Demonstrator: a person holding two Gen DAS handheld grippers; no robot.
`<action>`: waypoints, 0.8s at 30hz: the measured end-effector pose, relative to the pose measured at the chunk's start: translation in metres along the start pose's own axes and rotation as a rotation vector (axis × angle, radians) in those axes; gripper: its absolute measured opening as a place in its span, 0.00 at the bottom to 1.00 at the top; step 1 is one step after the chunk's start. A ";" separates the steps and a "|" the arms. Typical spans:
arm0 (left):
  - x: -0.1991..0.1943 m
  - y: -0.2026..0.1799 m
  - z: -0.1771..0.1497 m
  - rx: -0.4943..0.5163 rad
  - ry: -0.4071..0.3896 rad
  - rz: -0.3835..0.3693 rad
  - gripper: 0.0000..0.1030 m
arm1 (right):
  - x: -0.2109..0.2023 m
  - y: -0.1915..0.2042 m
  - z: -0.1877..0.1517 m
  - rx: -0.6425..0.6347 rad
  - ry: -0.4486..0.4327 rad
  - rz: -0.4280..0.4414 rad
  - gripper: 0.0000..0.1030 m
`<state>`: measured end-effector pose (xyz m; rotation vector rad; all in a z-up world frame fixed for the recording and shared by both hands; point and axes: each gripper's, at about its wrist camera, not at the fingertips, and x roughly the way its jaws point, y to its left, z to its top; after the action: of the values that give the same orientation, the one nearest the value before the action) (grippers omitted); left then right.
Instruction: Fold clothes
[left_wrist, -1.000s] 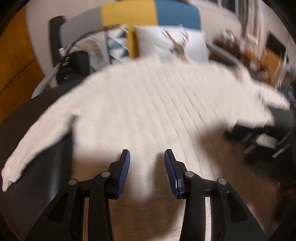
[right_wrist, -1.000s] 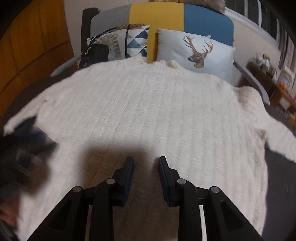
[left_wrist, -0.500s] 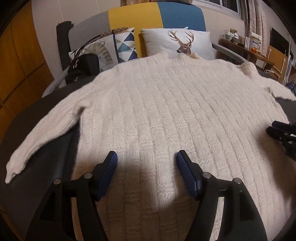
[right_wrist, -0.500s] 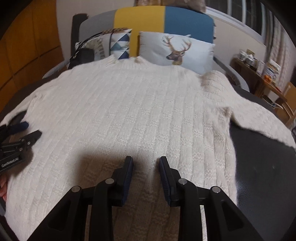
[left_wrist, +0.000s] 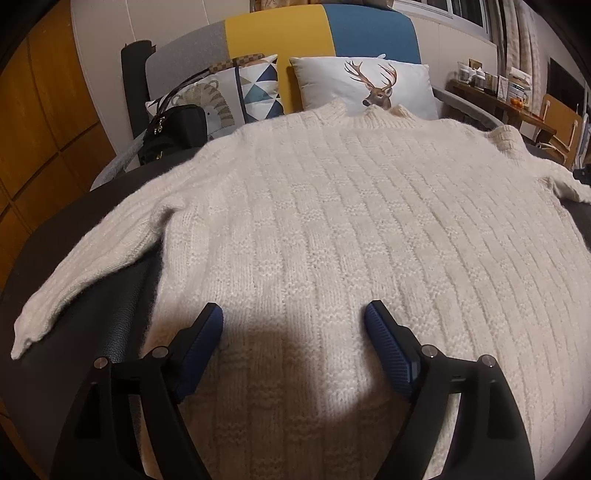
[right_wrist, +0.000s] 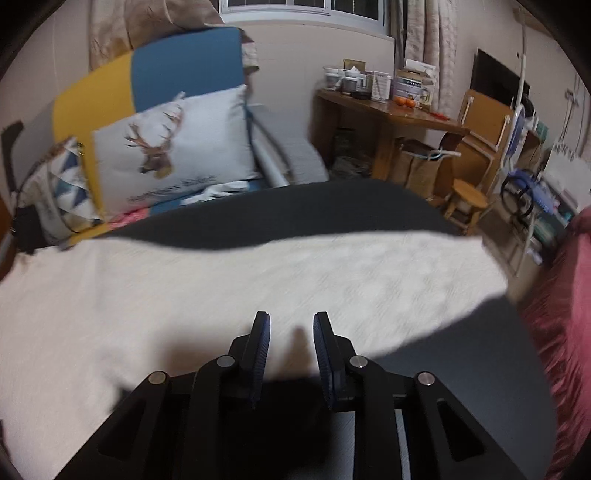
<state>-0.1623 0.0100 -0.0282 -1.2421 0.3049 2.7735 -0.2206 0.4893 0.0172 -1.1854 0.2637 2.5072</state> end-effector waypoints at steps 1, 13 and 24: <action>0.000 0.000 0.000 -0.001 -0.001 0.000 0.80 | 0.006 0.000 0.005 -0.006 0.007 0.001 0.23; 0.001 0.000 0.000 -0.005 -0.005 0.003 0.81 | 0.049 -0.030 0.002 0.035 0.060 -0.119 0.25; 0.000 0.008 -0.002 -0.010 -0.011 -0.013 0.81 | 0.003 0.029 0.015 -0.053 -0.061 0.020 0.28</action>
<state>-0.1620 0.0014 -0.0286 -1.2257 0.2819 2.7736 -0.2441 0.4677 0.0248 -1.1293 0.1957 2.5775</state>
